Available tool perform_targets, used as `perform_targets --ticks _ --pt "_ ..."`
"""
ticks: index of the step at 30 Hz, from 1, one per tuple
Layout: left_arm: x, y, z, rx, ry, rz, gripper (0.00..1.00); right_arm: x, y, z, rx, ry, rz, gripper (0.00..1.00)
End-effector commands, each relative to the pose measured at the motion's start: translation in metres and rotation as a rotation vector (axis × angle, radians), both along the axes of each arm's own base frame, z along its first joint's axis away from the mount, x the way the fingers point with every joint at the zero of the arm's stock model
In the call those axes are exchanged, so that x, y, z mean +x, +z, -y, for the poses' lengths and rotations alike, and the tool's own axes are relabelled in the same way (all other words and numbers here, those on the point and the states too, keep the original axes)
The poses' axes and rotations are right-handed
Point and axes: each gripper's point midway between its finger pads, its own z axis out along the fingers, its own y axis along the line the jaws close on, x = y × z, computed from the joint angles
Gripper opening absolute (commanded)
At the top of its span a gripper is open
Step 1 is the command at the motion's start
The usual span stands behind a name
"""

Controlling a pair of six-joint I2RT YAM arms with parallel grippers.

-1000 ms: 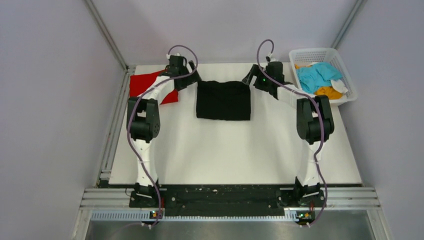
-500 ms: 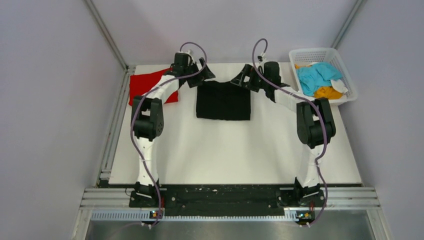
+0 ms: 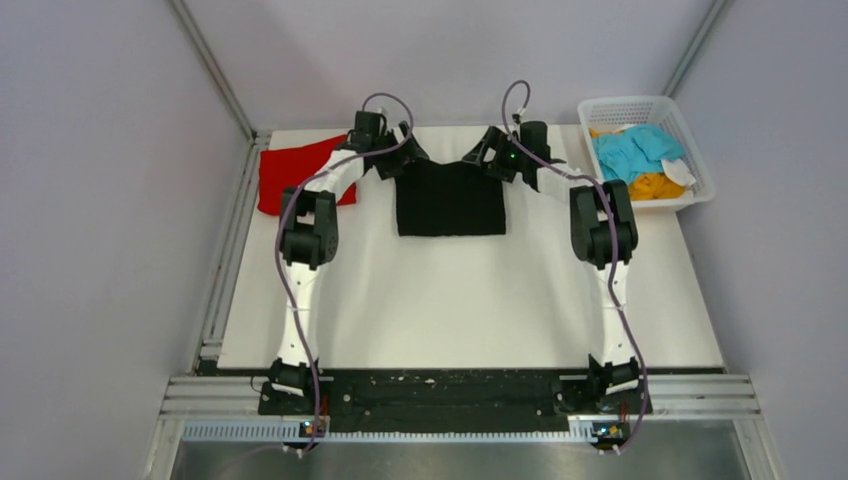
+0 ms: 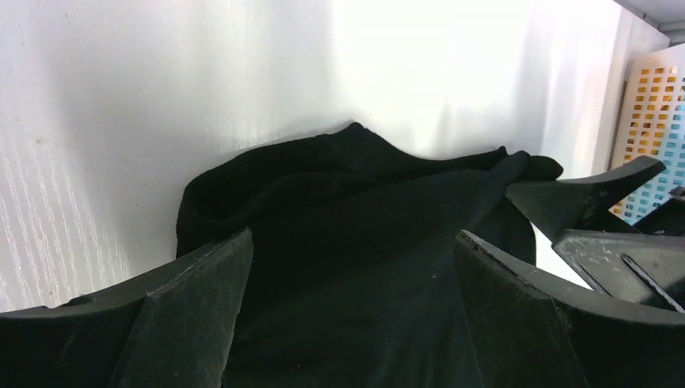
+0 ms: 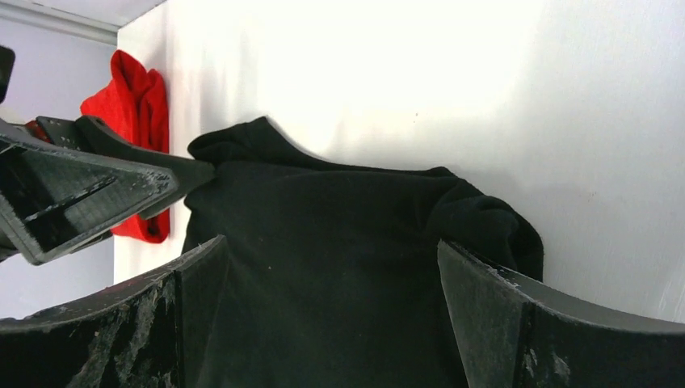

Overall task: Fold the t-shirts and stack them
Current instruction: Put the neatly folded tshirt into the corner of the board with the left arm

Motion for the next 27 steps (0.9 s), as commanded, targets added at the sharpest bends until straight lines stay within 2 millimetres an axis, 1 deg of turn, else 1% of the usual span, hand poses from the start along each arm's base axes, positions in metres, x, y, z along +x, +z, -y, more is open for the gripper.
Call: perform_targets --ticks 1,2,3,5,7,9,10,11,12,13,14,15,16,17,18,19,21,22,23,26,27 --pt "-0.018 -0.03 -0.011 0.006 0.01 -0.126 0.99 0.001 -0.021 0.012 -0.087 -0.002 -0.062 0.99" --pt "-0.02 -0.026 -0.012 0.01 0.012 -0.118 0.99 0.0 -0.015 0.015 -0.108 -0.003 -0.06 0.99" --pt "-0.02 -0.017 -0.013 0.015 0.01 -0.1 0.99 0.001 -0.006 0.019 -0.132 -0.01 -0.051 0.99" --pt "-0.019 0.008 -0.016 0.031 0.012 -0.055 0.99 0.004 0.029 0.03 -0.185 -0.049 0.004 0.99" --pt "-0.02 0.042 -0.022 0.052 0.021 0.002 0.99 0.002 0.067 0.041 -0.229 -0.092 0.065 0.99" --pt "-0.026 0.073 -0.029 0.076 0.04 0.054 0.99 -0.008 0.107 0.057 -0.267 -0.152 0.134 0.99" --pt "-0.033 0.094 -0.034 0.084 0.054 0.087 0.99 -0.017 0.12 0.066 -0.282 -0.187 0.161 0.99" --pt "-0.041 0.102 -0.037 0.089 0.065 0.093 0.99 -0.026 0.14 0.076 -0.288 -0.239 0.213 0.99" --pt "-0.052 0.105 -0.04 0.09 0.069 0.097 0.99 -0.037 0.148 0.088 -0.295 -0.294 0.251 0.99" --pt "-0.062 0.106 -0.042 0.085 0.075 0.104 0.99 -0.05 0.16 0.099 -0.29 -0.352 0.299 0.99" --pt "-0.073 0.102 -0.043 0.075 0.073 0.103 0.99 -0.066 0.157 0.111 -0.292 -0.405 0.324 0.99" --pt "-0.084 0.097 -0.043 0.066 0.066 0.1 0.99 -0.08 0.177 0.119 -0.276 -0.448 0.379 0.99" --pt "-0.093 0.09 -0.044 0.063 0.065 0.085 0.99 -0.1 0.168 0.13 -0.275 -0.483 0.377 0.99" --pt "-0.103 0.079 -0.046 0.067 0.067 0.056 0.99 -0.116 0.172 0.136 -0.243 -0.522 0.392 0.99" --pt "-0.108 0.073 -0.046 0.069 0.059 0.047 0.99 -0.133 0.174 0.143 -0.222 -0.544 0.416 0.99" --pt "-0.11 0.068 -0.046 0.071 0.056 0.037 0.99 -0.147 0.181 0.146 -0.207 -0.543 0.448 0.99" --pt "-0.112 0.057 -0.043 0.057 0.049 0.011 0.99 -0.175 0.191 0.145 -0.202 -0.503 0.476 0.99" --pt "-0.113 0.053 -0.038 0.039 0.029 -0.002 0.99 -0.188 0.19 0.143 -0.206 -0.472 0.463 0.99" --pt "-0.112 0.049 -0.035 0.033 0.022 -0.016 0.99 -0.201 0.186 0.138 -0.203 -0.426 0.44 0.99" --pt "-0.111 0.026 -0.033 0.064 0.015 -0.096 0.98 -0.243 0.171 0.12 -0.153 -0.285 0.4 0.99" --pt "-0.11 0.019 -0.031 0.071 0.016 -0.113 0.98 -0.253 0.169 0.118 -0.137 -0.266 0.405 0.99"
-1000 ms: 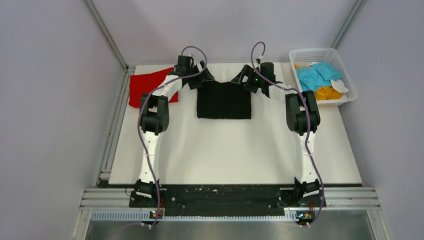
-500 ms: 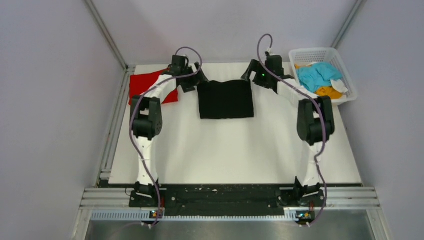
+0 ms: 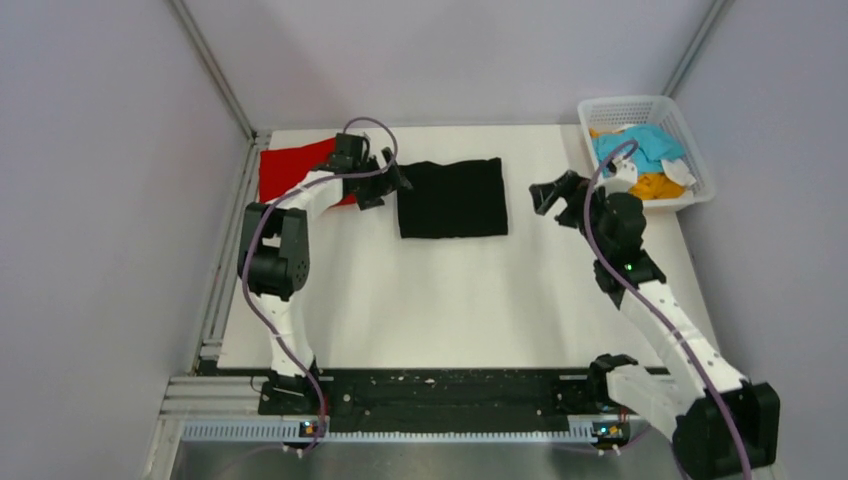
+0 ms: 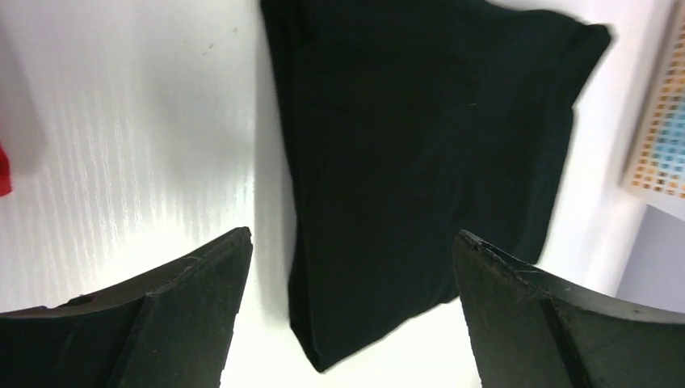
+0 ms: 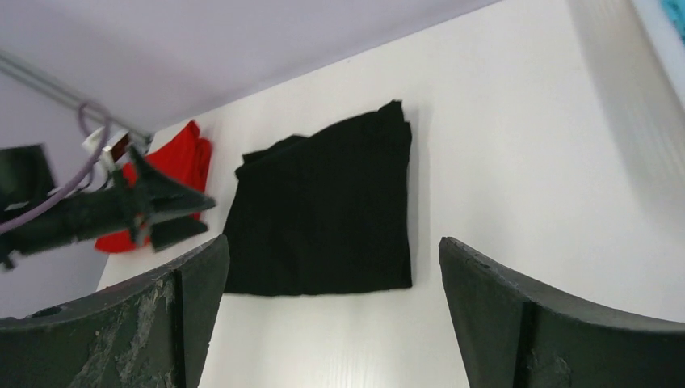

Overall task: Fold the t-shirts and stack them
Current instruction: Put the neatly folded tshirt into the corner of the board with the left arm

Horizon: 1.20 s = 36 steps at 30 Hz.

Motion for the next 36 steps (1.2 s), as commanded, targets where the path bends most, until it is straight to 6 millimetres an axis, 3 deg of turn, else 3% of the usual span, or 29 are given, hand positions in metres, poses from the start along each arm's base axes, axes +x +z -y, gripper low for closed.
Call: perform_targets --ticks 1,5,9,17,20,25,26,30,36 --pt "0.006 -0.025 0.009 0.012 -0.019 -0.065 0.98 -0.05 -0.017 -0.016 0.035 0.149 -0.029 0.99" --pt "0.006 -0.053 0.012 0.052 0.005 -0.128 0.97 -0.075 -0.034 -0.008 0.018 0.131 -0.074 0.99" --pt "0.002 -0.066 0.03 0.081 -0.021 -0.151 0.93 -0.081 -0.038 0.0 0.007 0.097 -0.073 0.99" --pt "0.002 -0.1 0.037 0.381 0.078 -0.212 0.69 -0.088 -0.039 -0.002 0.001 0.118 -0.083 0.98" --pt "0.006 -0.107 0.045 0.516 0.082 -0.198 0.53 -0.089 -0.04 0.0 -0.009 0.112 -0.084 0.98" --pt "0.008 -0.109 0.058 0.651 0.042 -0.16 0.11 -0.089 -0.042 0.004 -0.014 0.091 -0.091 0.98" --pt "0.009 -0.108 0.06 0.669 0.034 -0.141 0.02 -0.089 -0.041 0.004 -0.012 0.094 -0.088 0.98" --pt "0.018 -0.091 0.051 0.746 0.047 -0.07 0.0 -0.089 -0.042 0.005 -0.015 0.086 -0.09 0.98" --pt "0.047 -0.008 0.01 0.978 0.144 0.164 0.0 -0.088 -0.039 0.009 -0.008 0.059 -0.073 0.98"
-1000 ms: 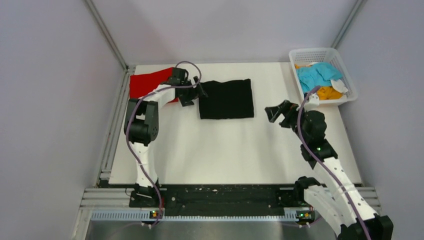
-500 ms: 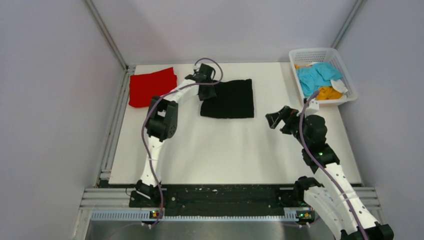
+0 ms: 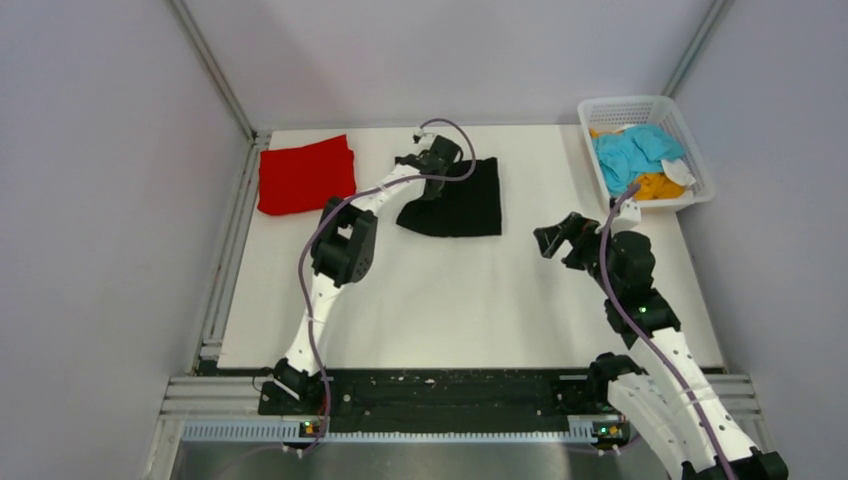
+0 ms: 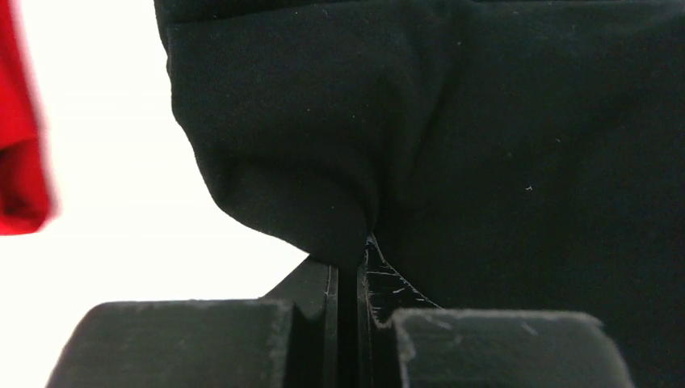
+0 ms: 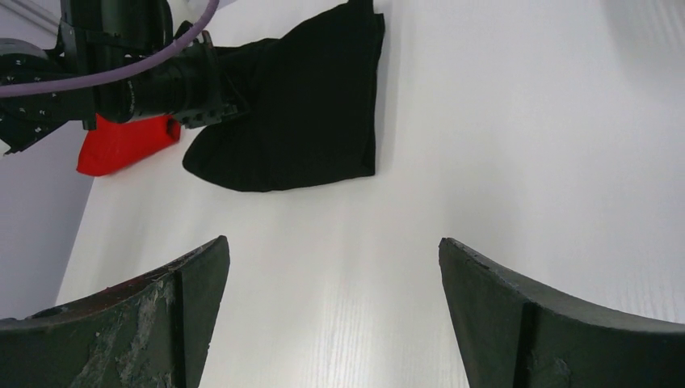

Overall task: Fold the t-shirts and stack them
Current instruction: Put the neatly folded tshirt into the corner of the board with the left arm

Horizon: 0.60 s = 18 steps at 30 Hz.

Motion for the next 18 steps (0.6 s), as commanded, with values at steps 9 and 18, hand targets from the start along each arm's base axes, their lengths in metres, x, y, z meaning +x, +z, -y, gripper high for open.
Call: perform_targets --ticks 9,18 --pt "0.043 0.156 -0.105 0.537 0.005 0.322 0.0 0.002 0.01 0.007 0.003 -0.036 0.049 0.98" --pt "0.054 0.236 -0.158 0.7 0.052 0.417 0.0 0.008 -0.002 0.005 -0.015 -0.033 0.003 0.98"
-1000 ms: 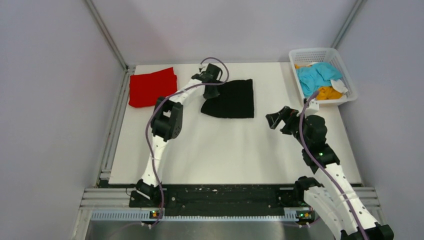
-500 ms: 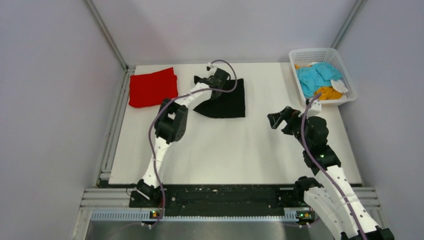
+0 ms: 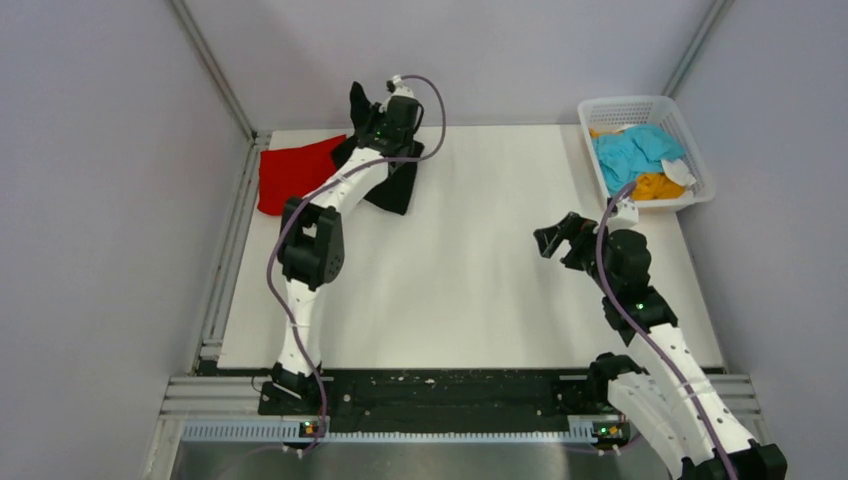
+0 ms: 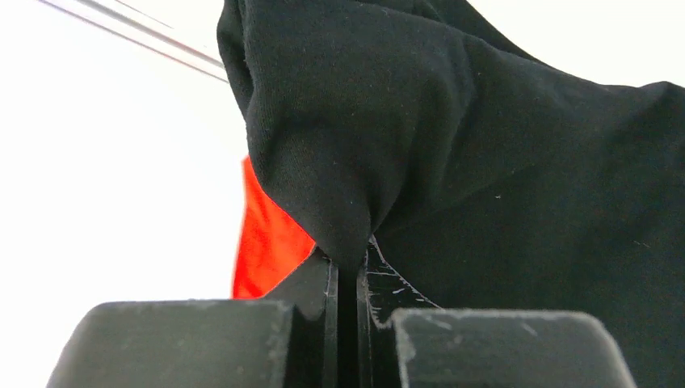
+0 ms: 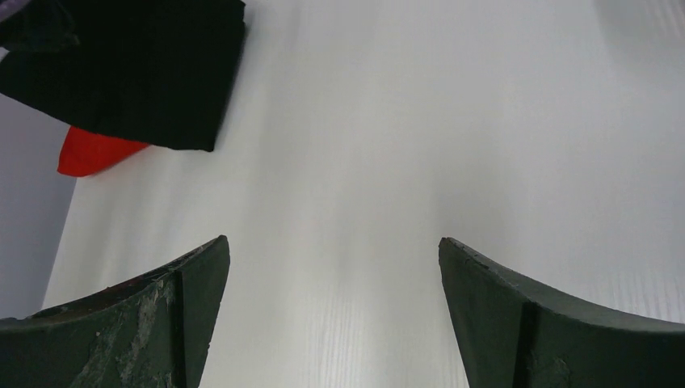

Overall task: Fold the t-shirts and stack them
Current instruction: Put the neatly folded tshirt into the corner of the board with the left arm

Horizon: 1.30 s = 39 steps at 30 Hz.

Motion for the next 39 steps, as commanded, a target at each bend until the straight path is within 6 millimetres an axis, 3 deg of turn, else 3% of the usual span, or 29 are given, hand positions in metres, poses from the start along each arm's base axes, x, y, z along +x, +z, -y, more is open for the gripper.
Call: perform_targets --ticks 1,14,19,25,30,39 --pt "-0.002 0.091 -0.032 0.077 0.055 0.155 0.0 0.006 0.005 0.003 -0.007 -0.014 0.022 0.98" --pt "-0.01 0.141 -0.078 0.072 0.124 0.198 0.0 0.01 0.001 0.009 -0.031 -0.046 0.012 0.98" --pt "-0.018 0.164 -0.087 0.054 0.149 0.238 0.0 0.01 0.001 0.009 -0.031 -0.046 0.012 0.98" --pt "-0.026 0.177 -0.091 0.032 0.146 0.258 0.0 0.013 -0.005 0.014 -0.046 -0.077 0.0 0.98" --pt "-0.023 0.157 -0.1 -0.002 0.157 0.23 0.0 0.016 -0.011 0.013 -0.05 -0.075 -0.023 0.98" --pt "-0.001 0.08 -0.14 -0.06 0.23 0.11 0.0 0.016 -0.015 0.017 -0.058 -0.096 -0.036 0.98"
